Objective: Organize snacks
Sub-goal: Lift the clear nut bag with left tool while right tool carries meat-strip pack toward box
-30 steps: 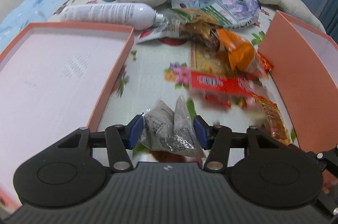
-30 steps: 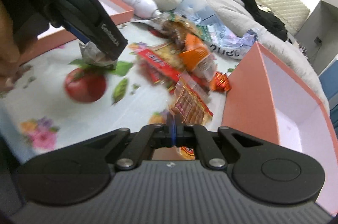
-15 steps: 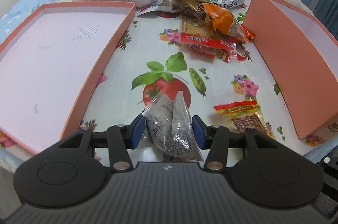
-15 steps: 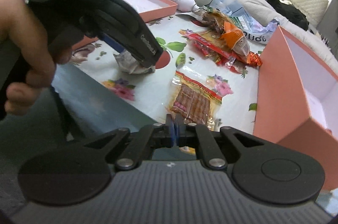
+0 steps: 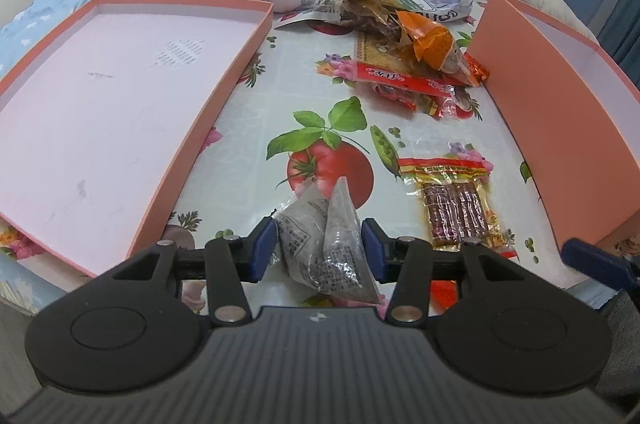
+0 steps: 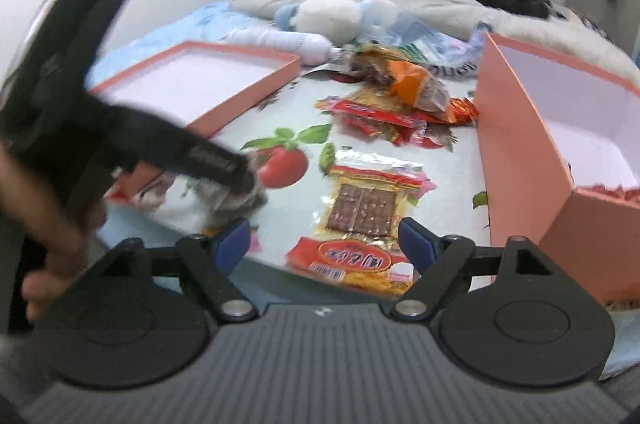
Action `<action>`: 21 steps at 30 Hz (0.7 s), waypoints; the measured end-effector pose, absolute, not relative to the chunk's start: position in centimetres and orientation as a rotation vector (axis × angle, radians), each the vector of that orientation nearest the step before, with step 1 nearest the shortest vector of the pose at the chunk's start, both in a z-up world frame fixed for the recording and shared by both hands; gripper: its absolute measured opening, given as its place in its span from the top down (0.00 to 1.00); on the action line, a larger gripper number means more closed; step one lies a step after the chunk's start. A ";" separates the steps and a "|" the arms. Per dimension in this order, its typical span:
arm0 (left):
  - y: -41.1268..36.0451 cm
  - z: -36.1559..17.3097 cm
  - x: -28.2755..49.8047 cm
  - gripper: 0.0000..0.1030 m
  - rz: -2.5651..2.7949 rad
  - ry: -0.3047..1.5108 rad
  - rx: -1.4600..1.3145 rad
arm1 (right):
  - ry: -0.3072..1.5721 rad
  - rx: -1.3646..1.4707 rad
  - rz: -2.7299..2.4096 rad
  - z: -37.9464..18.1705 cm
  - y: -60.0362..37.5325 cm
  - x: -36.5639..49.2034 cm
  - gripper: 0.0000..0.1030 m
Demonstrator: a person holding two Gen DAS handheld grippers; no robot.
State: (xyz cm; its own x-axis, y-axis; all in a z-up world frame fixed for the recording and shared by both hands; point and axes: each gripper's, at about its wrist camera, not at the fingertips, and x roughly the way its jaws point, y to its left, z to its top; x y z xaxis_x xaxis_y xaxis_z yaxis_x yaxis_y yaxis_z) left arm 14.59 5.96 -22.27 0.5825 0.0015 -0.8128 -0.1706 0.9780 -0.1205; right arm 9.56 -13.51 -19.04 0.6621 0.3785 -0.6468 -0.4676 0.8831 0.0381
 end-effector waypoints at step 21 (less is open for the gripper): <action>6.7 -22.8 14.7 0.49 0.102 0.929 -0.236 | 0.795 -0.207 0.432 -24.6 -11.0 16.4 0.20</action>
State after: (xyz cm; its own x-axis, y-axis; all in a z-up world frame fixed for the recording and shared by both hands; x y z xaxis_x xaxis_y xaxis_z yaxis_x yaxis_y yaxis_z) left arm 14.68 6.73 -22.77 0.5964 -0.0144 -0.8026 -0.1886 0.9693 -0.1575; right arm 16.42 -10.97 -24.64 0.6192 0.2957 -0.7274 -0.4488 0.8934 -0.0189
